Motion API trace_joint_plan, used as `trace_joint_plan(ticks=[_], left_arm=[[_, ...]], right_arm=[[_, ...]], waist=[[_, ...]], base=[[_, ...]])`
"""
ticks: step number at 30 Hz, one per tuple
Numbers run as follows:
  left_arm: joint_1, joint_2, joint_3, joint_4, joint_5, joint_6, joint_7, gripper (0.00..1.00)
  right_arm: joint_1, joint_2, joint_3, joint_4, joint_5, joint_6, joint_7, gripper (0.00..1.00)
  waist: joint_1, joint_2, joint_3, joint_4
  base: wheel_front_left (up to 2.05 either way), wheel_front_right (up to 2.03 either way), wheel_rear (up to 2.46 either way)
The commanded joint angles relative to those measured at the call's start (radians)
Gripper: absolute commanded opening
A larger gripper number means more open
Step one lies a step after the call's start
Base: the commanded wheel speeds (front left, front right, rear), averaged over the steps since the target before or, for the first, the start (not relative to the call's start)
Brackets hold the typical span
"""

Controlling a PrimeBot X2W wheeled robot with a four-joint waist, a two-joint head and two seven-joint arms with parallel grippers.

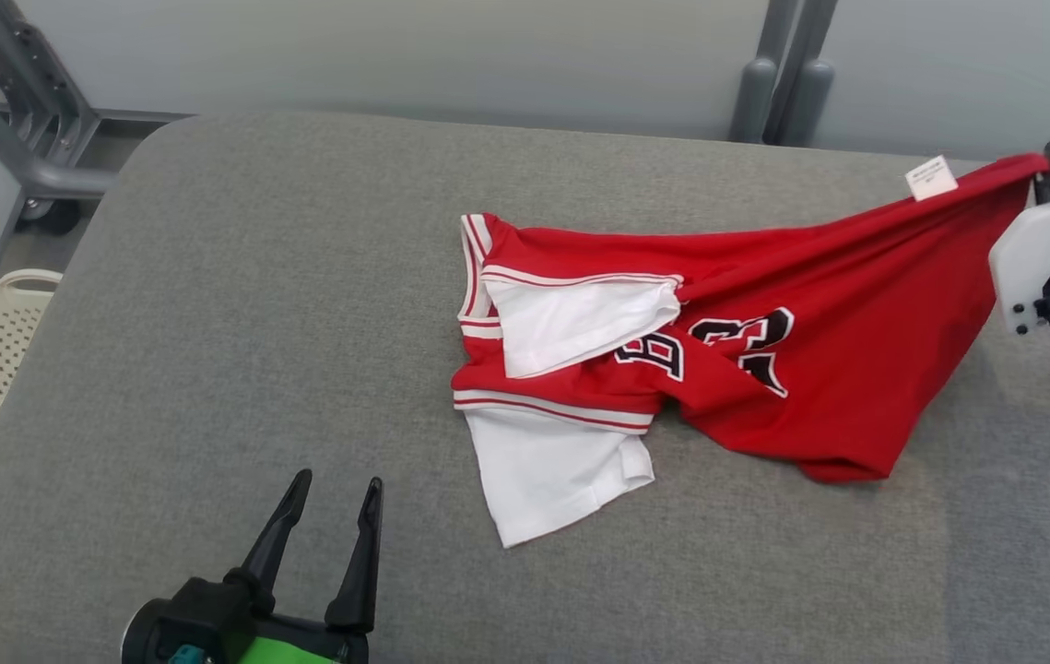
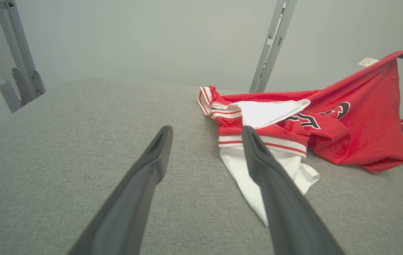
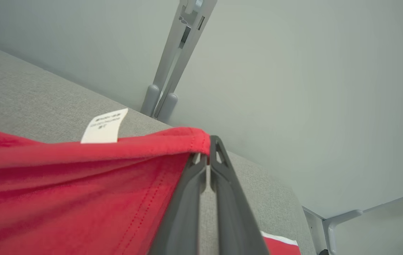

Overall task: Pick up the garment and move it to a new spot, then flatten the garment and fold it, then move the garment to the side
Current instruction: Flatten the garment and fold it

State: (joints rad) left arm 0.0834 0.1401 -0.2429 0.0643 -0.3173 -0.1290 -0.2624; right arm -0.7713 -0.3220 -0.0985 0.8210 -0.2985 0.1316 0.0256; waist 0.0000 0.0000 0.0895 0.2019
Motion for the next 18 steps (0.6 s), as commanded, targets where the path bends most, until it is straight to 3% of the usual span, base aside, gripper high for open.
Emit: trace_joint_plan(ticks=[1, 13, 18], left_arm=[[-0.023, 0.003, -0.004, -0.008, 0.002, -0.002, -0.003, 1.0], [-0.071, -0.01, -0.033, -0.092, 0.006, -0.002, -0.003, 1.0], [-0.1, -0.021, -0.05, -0.136, 0.011, -0.002, -0.002, 1.0]], right_arm=[[-0.036, -0.023, 0.004, 0.019, 0.009, -0.002, 0.007, 0.0], [-0.227, -0.13, -0.007, 0.064, -0.025, -0.002, 0.048, 0.0], [-0.293, -0.138, -0.028, 0.055, -0.052, -0.002, 0.057, 0.0]], waist=[[0.0, 0.0, 0.036, 0.056], [0.0, 0.0, 0.176, 0.191], [0.0, 0.0, 0.233, 0.24]], base=[[0.0, 0.0, 0.0], [0.0, 0.0, 0.0], [0.0, 0.0, 0.0]])
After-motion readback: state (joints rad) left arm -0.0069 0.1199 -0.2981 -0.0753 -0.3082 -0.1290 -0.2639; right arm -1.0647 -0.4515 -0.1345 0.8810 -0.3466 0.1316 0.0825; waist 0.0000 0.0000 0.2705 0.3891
